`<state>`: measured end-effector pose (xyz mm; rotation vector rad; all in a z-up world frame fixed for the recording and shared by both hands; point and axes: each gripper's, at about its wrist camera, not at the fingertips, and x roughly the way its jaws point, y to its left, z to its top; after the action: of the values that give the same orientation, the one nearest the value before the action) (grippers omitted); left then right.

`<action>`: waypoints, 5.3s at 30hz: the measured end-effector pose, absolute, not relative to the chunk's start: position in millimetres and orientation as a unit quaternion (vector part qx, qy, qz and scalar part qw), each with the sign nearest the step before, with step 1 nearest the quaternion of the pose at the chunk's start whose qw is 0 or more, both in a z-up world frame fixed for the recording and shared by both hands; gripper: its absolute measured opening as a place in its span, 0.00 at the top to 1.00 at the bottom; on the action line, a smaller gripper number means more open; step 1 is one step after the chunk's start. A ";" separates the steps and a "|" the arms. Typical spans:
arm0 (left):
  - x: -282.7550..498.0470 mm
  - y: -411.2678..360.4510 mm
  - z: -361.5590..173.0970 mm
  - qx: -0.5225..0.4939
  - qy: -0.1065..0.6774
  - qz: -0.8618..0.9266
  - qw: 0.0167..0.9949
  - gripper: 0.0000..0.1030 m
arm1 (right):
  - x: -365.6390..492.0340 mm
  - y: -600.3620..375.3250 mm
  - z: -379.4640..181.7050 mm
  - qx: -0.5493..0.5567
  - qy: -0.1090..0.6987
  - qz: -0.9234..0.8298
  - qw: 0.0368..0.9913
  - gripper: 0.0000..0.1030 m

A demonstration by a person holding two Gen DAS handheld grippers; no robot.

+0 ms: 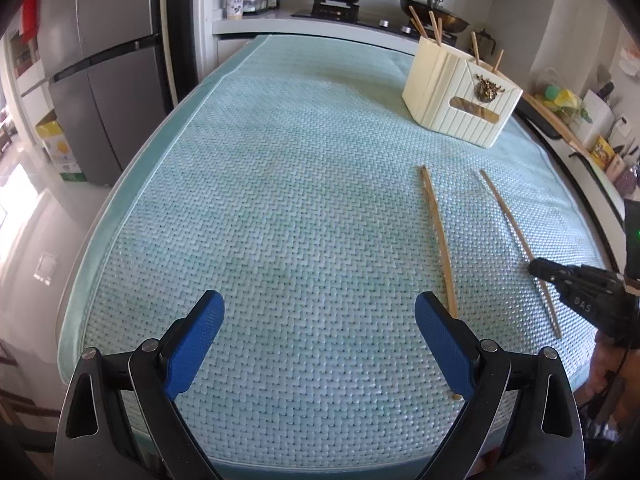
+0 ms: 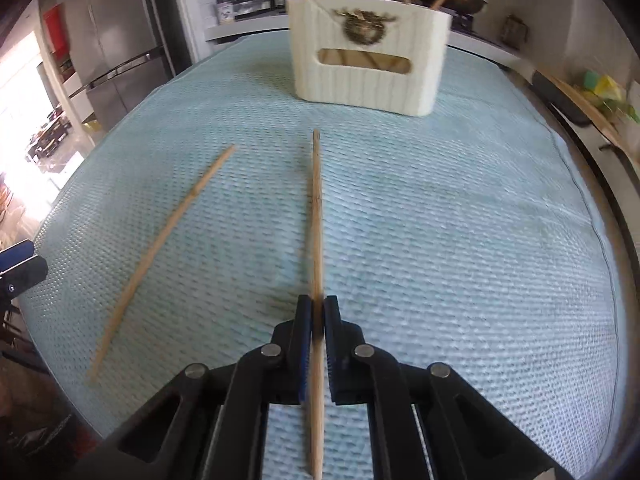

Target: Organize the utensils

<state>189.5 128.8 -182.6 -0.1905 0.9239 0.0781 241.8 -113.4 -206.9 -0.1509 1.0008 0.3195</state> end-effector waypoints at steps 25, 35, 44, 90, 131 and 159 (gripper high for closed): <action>288.3 66.2 -210.2 -0.017 0.503 -0.043 0.863 0.12 | 264.9 -157.6 -206.6 -0.087 0.471 0.147 0.866 0.66; 342.5 50.8 -206.6 0.020 0.522 -0.052 0.851 0.56 | 327.2 -143.2 -204.3 -0.106 0.494 0.179 0.844 0.83; 358.5 37.4 -205.4 0.031 0.520 -0.079 0.850 0.94 | 375.2 -137.3 -204.1 -0.086 0.519 0.190 0.829 0.94; 283.4 68.3 9.0 -0.078 0.260 -0.122 0.955 0.96 | 277.6 -184.6 19.3 -0.006 0.181 0.233 0.956 0.94; 497.5 38.9 -11.9 -0.080 0.312 -0.075 0.944 0.29 | 520.5 -143.5 -34.3 0.041 0.324 0.238 0.915 0.54; 236.7 37.6 -2.2 -0.040 0.232 0.090 0.968 0.00 | 228.9 -184.3 14.1 -0.022 0.157 0.130 0.979 0.00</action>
<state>236.7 37.6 -2.2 -0.0810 0.4698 0.1810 228.9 -184.3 14.1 -0.0445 0.3171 0.2609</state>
